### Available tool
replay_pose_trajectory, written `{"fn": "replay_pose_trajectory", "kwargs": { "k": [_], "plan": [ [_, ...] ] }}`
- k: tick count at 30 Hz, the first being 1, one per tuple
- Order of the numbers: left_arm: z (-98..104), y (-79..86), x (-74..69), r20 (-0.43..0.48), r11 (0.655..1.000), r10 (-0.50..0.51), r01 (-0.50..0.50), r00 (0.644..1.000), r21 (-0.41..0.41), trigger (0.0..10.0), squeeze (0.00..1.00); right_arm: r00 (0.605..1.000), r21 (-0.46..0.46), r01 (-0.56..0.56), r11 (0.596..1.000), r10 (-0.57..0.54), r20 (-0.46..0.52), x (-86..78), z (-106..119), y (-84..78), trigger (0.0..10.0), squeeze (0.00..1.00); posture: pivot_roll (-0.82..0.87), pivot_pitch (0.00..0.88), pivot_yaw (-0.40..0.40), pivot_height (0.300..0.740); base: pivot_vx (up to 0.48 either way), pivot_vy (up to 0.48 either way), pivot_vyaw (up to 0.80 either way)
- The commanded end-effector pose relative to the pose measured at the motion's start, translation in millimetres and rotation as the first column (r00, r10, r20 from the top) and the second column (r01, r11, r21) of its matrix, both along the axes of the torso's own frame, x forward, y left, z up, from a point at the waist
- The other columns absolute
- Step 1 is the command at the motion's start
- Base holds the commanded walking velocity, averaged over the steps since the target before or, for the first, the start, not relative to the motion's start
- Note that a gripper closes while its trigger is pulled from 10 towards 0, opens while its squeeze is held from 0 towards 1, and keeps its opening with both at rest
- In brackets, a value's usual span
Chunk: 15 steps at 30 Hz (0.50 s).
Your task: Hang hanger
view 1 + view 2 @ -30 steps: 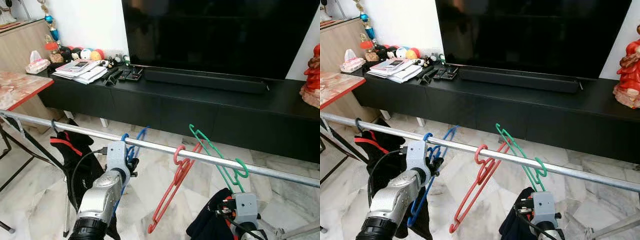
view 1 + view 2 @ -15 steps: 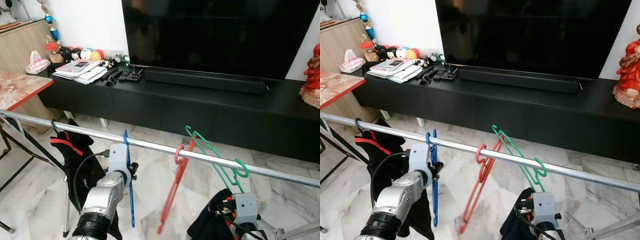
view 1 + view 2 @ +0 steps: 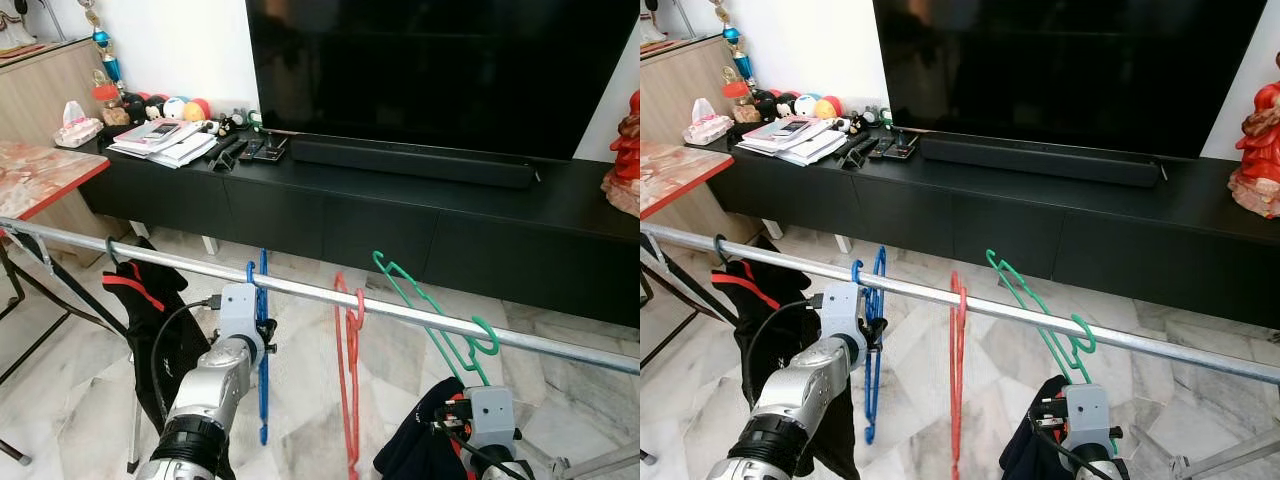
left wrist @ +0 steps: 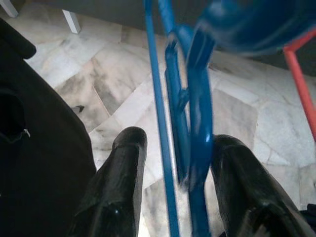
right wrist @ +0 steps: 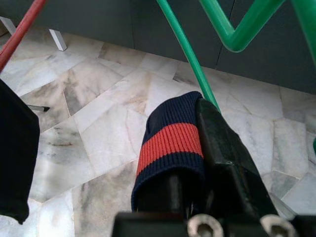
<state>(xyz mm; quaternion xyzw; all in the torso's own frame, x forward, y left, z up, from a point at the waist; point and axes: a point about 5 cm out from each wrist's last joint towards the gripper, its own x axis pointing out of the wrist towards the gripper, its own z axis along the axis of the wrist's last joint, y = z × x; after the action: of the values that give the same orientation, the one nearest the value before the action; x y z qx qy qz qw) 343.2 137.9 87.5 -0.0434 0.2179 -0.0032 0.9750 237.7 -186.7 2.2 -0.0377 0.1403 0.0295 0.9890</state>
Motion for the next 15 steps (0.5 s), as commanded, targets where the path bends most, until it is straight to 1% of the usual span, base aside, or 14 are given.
{"fn": "replay_pose_trajectory", "kwargs": {
  "k": [1, 10, 15],
  "plan": [
    [-1.4, 0.1, 0.5, -0.004, 1.000, 0.005, -0.005, 1.000, -0.004, 0.0, 0.00, 1.000, 0.001, -0.006, 1.000, 0.006, 0.020, 2.1, 2.2, 2.7, 10.0, 0.00, -0.01, 0.020, 0.040, 0.740, 0.000, 0.000, 0.00],
    [-2.2, -2.3, 0.5, -0.004, 1.000, -0.011, 0.011, 1.000, -0.009, 0.0, 0.00, 1.000, 0.000, -0.007, 1.000, 0.007, 0.020, 2.0, 2.0, 2.9, 10.0, 0.00, -0.01, 0.020, 0.040, 0.740, 0.000, 0.000, 0.00],
    [-6.3, -4.9, -0.9, -0.025, 1.000, -0.028, 0.028, 0.999, 0.002, 0.0, 0.00, 1.000, 0.001, -0.007, 1.000, 0.007, 0.019, 1.8, 1.8, 2.9, 10.0, 0.00, -0.01, 0.021, 0.040, 0.740, 0.000, 0.000, 0.00]
  ]
}}
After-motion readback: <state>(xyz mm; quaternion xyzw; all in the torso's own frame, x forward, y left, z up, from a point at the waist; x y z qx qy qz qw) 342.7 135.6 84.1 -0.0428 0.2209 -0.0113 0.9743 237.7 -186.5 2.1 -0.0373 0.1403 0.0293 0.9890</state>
